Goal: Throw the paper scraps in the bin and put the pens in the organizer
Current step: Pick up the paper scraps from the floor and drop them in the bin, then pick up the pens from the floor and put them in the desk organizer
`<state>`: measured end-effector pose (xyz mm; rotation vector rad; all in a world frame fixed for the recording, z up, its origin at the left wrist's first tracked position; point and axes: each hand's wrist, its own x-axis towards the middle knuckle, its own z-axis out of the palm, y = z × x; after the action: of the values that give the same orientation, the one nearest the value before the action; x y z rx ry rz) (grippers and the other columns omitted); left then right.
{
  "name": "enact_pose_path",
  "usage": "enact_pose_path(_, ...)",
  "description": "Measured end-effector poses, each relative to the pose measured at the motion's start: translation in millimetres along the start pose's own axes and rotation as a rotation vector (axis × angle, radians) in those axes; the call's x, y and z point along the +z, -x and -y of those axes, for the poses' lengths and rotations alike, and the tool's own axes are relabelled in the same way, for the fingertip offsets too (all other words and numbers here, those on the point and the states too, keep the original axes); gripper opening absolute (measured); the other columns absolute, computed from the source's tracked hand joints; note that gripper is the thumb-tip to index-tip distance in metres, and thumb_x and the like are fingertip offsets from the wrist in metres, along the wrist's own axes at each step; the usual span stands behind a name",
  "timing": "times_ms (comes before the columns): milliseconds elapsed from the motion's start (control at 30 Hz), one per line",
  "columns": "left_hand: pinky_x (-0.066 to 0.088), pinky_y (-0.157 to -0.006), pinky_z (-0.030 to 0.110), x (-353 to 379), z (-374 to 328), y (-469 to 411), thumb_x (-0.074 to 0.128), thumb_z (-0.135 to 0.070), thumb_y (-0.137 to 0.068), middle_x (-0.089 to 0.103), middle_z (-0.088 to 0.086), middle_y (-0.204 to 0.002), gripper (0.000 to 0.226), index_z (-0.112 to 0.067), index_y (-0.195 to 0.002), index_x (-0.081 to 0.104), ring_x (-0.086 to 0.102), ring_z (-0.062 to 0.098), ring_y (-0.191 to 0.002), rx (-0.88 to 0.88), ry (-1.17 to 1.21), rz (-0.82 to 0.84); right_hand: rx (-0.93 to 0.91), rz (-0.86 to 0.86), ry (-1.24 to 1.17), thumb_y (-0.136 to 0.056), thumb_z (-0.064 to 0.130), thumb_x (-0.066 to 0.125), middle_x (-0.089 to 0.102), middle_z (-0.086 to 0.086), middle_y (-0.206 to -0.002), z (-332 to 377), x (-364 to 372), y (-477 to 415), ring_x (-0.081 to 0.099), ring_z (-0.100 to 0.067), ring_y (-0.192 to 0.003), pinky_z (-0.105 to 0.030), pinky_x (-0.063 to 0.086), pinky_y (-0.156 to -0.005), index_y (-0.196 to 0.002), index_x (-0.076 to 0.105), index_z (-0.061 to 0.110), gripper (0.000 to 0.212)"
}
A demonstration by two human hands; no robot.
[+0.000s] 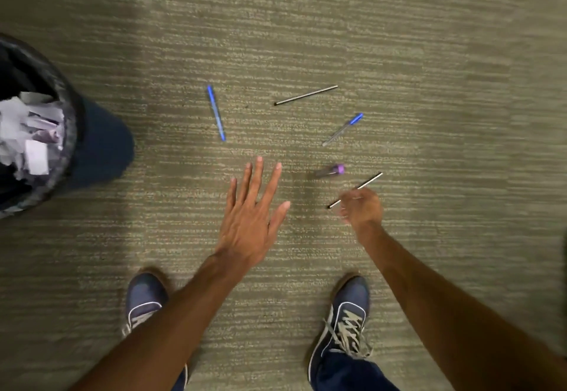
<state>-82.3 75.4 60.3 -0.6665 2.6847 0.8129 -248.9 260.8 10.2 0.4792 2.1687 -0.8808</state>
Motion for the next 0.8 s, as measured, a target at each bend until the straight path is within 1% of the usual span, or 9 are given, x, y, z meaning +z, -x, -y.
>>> enact_pose_path(133,0.005,-0.128,0.05,44,1,-16,0.015,-0.056,-0.105,-0.01,0.006,-0.172,0.065,-0.032,-0.161,-0.007,-0.006,0.025,-0.158,0.015,0.054,0.018,0.108,0.011,0.057,-0.092,0.032,0.067,0.072,-0.012,-0.088,-22,10,-52,0.07,-0.025,-0.068,-0.04,0.063,-0.071,-0.107,0.068,0.004,0.033)
enact_pose_path(233,0.004,-0.128,0.05,64,4,-24,0.016,-0.056,-0.106,-0.013,0.004,-0.171,0.065,-0.033,-0.161,-0.008,-0.008,0.022,-0.158,-0.015,0.117,0.035,0.131,-0.141,0.094,-0.088,0.035,0.074,0.073,-0.012,-0.086,-30,18,-71,0.064,-0.01,-0.039,-0.016,0.05,-0.04,-0.093,0.065,0.006,0.031)
enact_pose_path(267,0.005,-0.128,0.051,68,5,-25,0.017,-0.055,-0.106,-0.013,0.004,-0.171,0.065,-0.032,-0.161,-0.008,-0.008,0.022,-0.158,-0.032,0.134,0.039,0.128,-0.138,0.052,-0.088,0.032,0.074,0.071,-0.011,-0.085,-33,18,-75,0.062,-0.009,-0.038,-0.014,0.046,-0.036,-0.094,0.065,0.004,0.03)
enact_pose_path(400,0.014,-0.126,0.054,72,1,-30,0.023,-0.054,-0.106,-0.009,0.004,-0.171,0.068,-0.027,-0.163,-0.003,0.0,0.023,-0.158,-0.08,0.22,0.059,0.131,-0.057,-0.061,-0.092,0.015,0.064,0.067,-0.015,-0.088,-33,14,-71,0.066,-0.023,-0.066,-0.029,0.06,-0.059,-0.102,0.067,-0.002,0.019)
enact_pose_path(500,0.023,-0.119,0.055,61,-12,-36,0.033,-0.058,-0.103,-0.004,0.001,-0.172,0.073,-0.029,-0.162,0.003,0.016,0.022,-0.154,-0.169,0.383,0.084,0.027,-0.014,-0.146,-0.093,0.004,0.065,0.067,-0.013,-0.087,-15,18,-31,0.06,-0.017,-0.057,-0.025,0.054,-0.048,-0.094,0.064,0.002,0.002)
enact_pose_path(567,0.03,-0.116,0.052,49,-22,-43,0.041,-0.059,-0.101,0.015,-0.002,-0.17,0.071,-0.031,-0.161,0.016,0.028,0.016,-0.147,-0.289,0.635,0.154,-0.226,0.147,-0.166,-0.093,0.0,0.064,0.066,-0.009,-0.081,-4,24,3,0.056,-0.012,-0.05,-0.02,0.048,-0.042,-0.093,0.065,0.001,0.002)
enact_pose_path(633,0.04,-0.114,0.049,35,-28,-52,0.046,-0.051,-0.102,0.046,0.003,-0.156,0.057,-0.026,-0.153,0.04,0.046,0.023,-0.14,-0.435,0.981,0.201,-0.526,0.296,0.015,-0.094,0.005,0.064,0.064,-0.001,-0.073,6,29,31,0.053,-0.011,-0.05,-0.022,0.047,-0.044,-0.093,0.069,0.001,0.006)
enact_pose_path(733,0.057,-0.095,0.035,20,-24,-62,0.05,-0.03,-0.105,0.075,0.004,-0.115,0.03,-0.015,-0.122,0.069,0.068,0.028,-0.115,-0.577,1.216,0.183,-0.649,0.384,0.147,-0.093,0.007,0.067,0.065,0.013,-0.074,26,41,50,0.057,-0.001,-0.053,-0.019,0.048,-0.049,-0.094,0.072,0.007,0.006)
enact_pose_path(800,0.059,-0.081,0.025,16,-17,-66,0.05,-0.025,-0.104,0.08,0.0,-0.102,0.026,-0.014,-0.11,0.073,0.073,0.022,-0.104,-0.623,1.229,0.125,-0.645,0.421,0.141,-0.093,0.011,0.068,0.074,0.007,-0.082,41,49,51,0.061,0.0,-0.053,-0.018,0.052,-0.05,-0.098,0.074,0.007,0.009)
